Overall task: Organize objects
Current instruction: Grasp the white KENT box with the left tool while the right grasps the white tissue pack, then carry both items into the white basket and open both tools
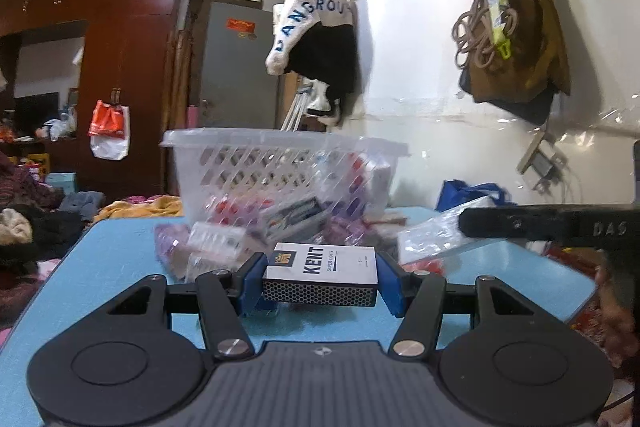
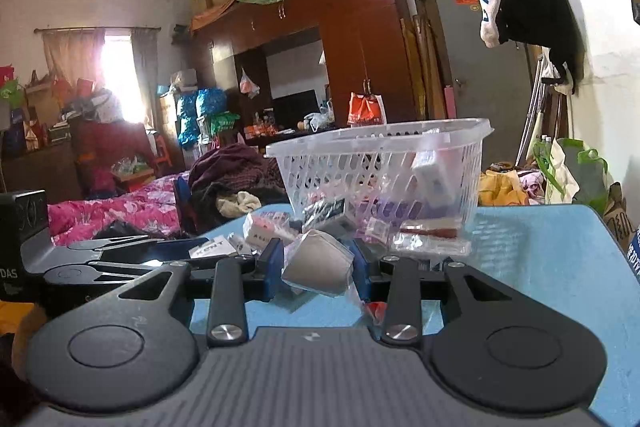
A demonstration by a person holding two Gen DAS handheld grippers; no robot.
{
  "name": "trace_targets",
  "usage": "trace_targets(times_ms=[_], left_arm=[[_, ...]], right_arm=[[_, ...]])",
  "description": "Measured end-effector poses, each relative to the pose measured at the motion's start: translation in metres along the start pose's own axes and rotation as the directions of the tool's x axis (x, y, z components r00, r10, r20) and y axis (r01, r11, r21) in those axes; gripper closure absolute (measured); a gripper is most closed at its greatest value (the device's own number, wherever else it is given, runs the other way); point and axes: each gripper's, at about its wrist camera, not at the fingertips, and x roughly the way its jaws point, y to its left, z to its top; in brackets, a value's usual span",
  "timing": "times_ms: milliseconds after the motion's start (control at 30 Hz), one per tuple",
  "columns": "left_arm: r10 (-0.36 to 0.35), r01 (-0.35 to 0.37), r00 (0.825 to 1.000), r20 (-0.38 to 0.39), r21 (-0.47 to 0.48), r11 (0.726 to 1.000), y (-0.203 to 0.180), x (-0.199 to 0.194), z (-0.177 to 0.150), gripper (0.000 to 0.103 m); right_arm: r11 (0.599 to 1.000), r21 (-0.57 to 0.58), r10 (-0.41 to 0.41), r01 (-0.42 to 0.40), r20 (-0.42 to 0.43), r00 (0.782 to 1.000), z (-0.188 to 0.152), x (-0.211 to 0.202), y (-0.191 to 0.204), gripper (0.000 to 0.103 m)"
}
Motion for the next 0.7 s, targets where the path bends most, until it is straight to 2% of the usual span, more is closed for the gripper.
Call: trace_targets(times_ms=[100,200,333,433,533,633,700], left_arm=[[0.021,-0.021,0.999,0.042,-0.001,1.0,0.004,0.002,0.026,0.041],[0.028,-0.025,0.996,0.082,-0.033,0.999,0.013,0.018,0.058,0.041],[0.111,-0.108,0.988,0.102,-0.035,0.993,0.026,0.062,0.106,0.041],[0.138,-0.135,0.99,0.038,-0.069,0.988,0.041,0.103,0.13,0.041],[0.173,-0.174,0.985,-0.017,-0.086,0.981,0.054,0.134,0.139,0.041],[0.197,-0.202,0.978,-0.063,-0.086,0.976,0.062,0.156,0.139,0.041],[0.203,-0.207,0.978,-0.051,-0.077,0.975,0.067,0.162,0.139,0.039]], right_arm=[[0.999,-0.04,-0.033,0.036,0.056,0.998,0.02,0.002,0.008,0.063],[0.993,-0.064,-0.089,0.098,0.137,0.987,0.054,0.016,0.008,0.063],[0.983,-0.103,-0.13,0.149,0.172,0.977,0.098,0.062,-0.001,0.063],[0.974,-0.122,-0.172,0.189,0.131,0.976,0.117,0.103,-0.012,0.063],[0.973,-0.121,-0.188,0.198,0.084,0.978,0.124,0.134,-0.022,0.063],[0.971,-0.132,-0.194,0.201,0.065,0.979,0.123,0.146,-0.025,0.063],[0.966,-0.156,-0.199,0.205,0.052,0.979,0.122,0.153,-0.025,0.061]])
